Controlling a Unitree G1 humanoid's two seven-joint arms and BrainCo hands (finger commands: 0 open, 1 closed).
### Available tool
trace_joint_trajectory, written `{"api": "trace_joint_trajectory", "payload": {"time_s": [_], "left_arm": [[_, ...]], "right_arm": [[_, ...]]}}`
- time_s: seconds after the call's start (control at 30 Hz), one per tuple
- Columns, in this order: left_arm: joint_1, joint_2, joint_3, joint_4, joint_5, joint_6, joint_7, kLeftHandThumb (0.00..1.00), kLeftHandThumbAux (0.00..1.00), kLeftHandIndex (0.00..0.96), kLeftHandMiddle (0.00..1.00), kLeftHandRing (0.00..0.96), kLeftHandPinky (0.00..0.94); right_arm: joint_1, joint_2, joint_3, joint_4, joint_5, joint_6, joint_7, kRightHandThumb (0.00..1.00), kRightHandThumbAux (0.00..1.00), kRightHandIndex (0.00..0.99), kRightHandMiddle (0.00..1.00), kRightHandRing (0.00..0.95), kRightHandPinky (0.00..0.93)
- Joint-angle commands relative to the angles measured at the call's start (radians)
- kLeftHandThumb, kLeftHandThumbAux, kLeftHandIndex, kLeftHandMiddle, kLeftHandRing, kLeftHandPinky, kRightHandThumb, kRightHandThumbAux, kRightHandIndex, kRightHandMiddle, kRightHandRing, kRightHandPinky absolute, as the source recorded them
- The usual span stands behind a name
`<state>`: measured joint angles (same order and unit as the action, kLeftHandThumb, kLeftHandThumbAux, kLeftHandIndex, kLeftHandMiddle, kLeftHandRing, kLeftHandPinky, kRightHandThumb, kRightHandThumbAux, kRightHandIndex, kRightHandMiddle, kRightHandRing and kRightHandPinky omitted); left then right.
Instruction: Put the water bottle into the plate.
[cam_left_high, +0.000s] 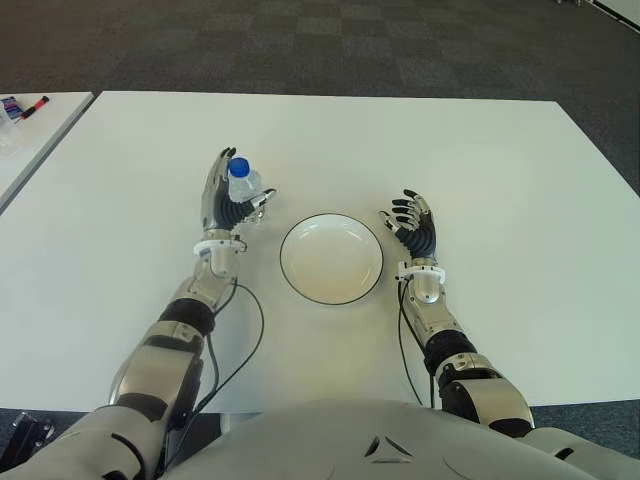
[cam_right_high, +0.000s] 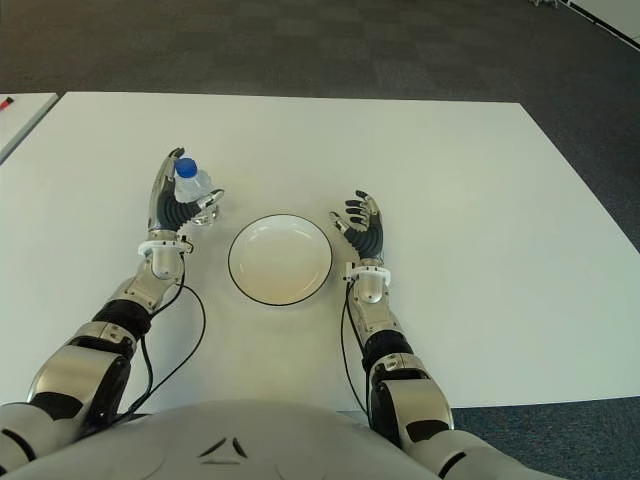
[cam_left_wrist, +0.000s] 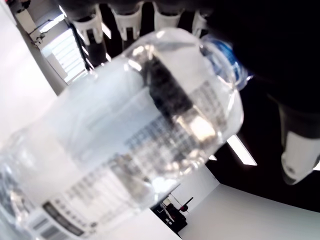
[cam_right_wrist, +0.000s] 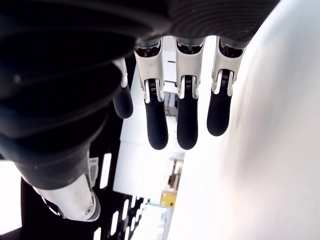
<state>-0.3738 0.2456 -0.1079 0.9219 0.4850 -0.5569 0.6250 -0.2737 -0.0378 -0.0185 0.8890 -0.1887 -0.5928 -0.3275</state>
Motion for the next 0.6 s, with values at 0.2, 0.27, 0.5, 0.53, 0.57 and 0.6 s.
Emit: {"api": "trace_joint_trajectory", "payload": {"time_s": [0.2,0.27,0.5,0.53,0.57,0.6], "left_arm": [[-0.029,0.014,-0.029,0.021,0.002,0.028,-0.013,0.0,0.628,0.0,0.0,0.0,0.01],[-0.033,0.016,-0.033,0.025,0.0,0.028,-0.013,0.0,0.636,0.0,0.0,0.0,0.009],[-0.05,0.021,-0.044,0.047,-0.002,0.028,-0.016,0.0,0.663,0.0,0.0,0.0,0.011],[-0.052,0.022,-0.045,0.05,-0.002,0.029,-0.017,0.0,0.668,0.0,0.0,0.0,0.013],[-0.055,0.023,-0.046,0.054,-0.001,0.029,-0.018,0.0,0.67,0.0,0.0,0.0,0.015],[-0.056,0.023,-0.047,0.056,-0.001,0.03,-0.018,0.0,0.672,0.0,0.0,0.0,0.015]], "right_arm": [[0.056,0.016,0.009,0.034,-0.003,0.032,-0.009,0.785,0.747,0.181,0.351,0.341,0.338],[0.057,0.016,0.011,0.033,-0.005,0.034,-0.01,0.783,0.745,0.18,0.351,0.34,0.337],[0.058,0.016,0.017,0.03,-0.007,0.044,-0.003,0.78,0.76,0.174,0.337,0.323,0.323],[0.058,0.016,0.017,0.029,-0.005,0.047,0.0,0.779,0.763,0.172,0.334,0.321,0.323],[0.058,0.016,0.017,0.028,-0.004,0.049,0.003,0.779,0.765,0.171,0.332,0.32,0.322],[0.059,0.017,0.017,0.027,-0.003,0.051,0.004,0.778,0.765,0.17,0.331,0.319,0.322]]}}
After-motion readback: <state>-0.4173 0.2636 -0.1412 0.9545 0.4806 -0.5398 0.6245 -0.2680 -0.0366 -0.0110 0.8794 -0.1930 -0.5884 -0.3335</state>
